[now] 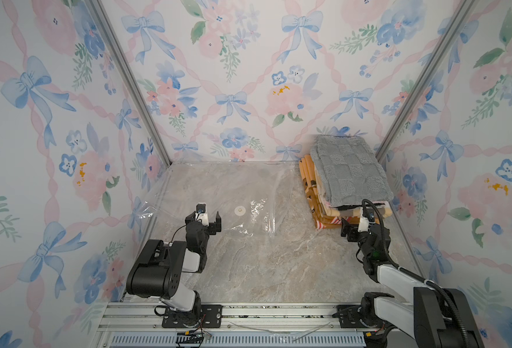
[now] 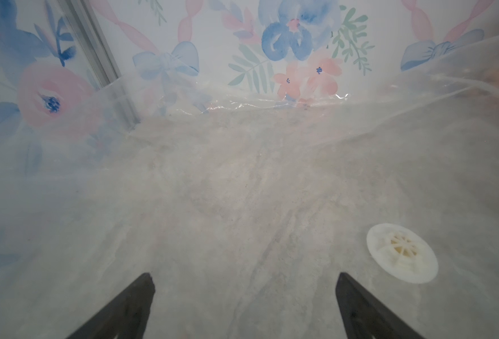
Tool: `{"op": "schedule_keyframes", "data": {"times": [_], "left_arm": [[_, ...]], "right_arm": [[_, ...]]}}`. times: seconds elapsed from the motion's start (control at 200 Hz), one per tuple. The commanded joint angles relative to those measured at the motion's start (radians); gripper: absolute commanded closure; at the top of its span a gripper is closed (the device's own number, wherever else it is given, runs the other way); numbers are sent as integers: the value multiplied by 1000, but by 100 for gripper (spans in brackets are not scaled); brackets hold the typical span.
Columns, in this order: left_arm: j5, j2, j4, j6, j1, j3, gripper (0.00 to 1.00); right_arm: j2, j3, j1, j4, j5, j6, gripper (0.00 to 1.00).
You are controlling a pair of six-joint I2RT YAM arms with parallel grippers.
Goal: Take the blanket out of the vacuum bag
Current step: Reset both arms
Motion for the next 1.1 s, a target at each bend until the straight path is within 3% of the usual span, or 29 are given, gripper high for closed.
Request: {"op": "schedule_keyframes", "data": {"times": [0.0, 0.13, 0.335, 0.575, 0.65, 0.82, 0.915, 0.99, 1.095], "left_arm": [[-18, 1, -4, -6, 7, 14, 2], [-19, 2, -4, -6, 7, 13, 2], [-19, 2, -3, -6, 7, 13, 2], [-18, 2, -3, -6, 9, 14, 2], [-19, 2, -3, -6, 7, 14, 2], [-19, 4, -4, -6, 9, 15, 2], [-16, 5, -6, -7, 9, 14, 2], [-14, 4, -5, -7, 10, 15, 2], [-15, 4, -5, -7, 10, 14, 2]], "right_arm": [[45, -5, 1, 169, 9, -35, 4], [66, 32, 1, 123, -10, -54, 4], [42, -40, -11, 235, -37, -34, 4], [60, -21, -133, 228, -45, 88, 4], [23, -64, -140, 261, -34, 98, 4], [-138, -68, -128, 51, -33, 78, 4], [-187, -90, -103, 33, -23, 77, 4], [-132, -73, -96, 74, -44, 76, 4], [53, -18, -63, 206, -95, 108, 4]]}}
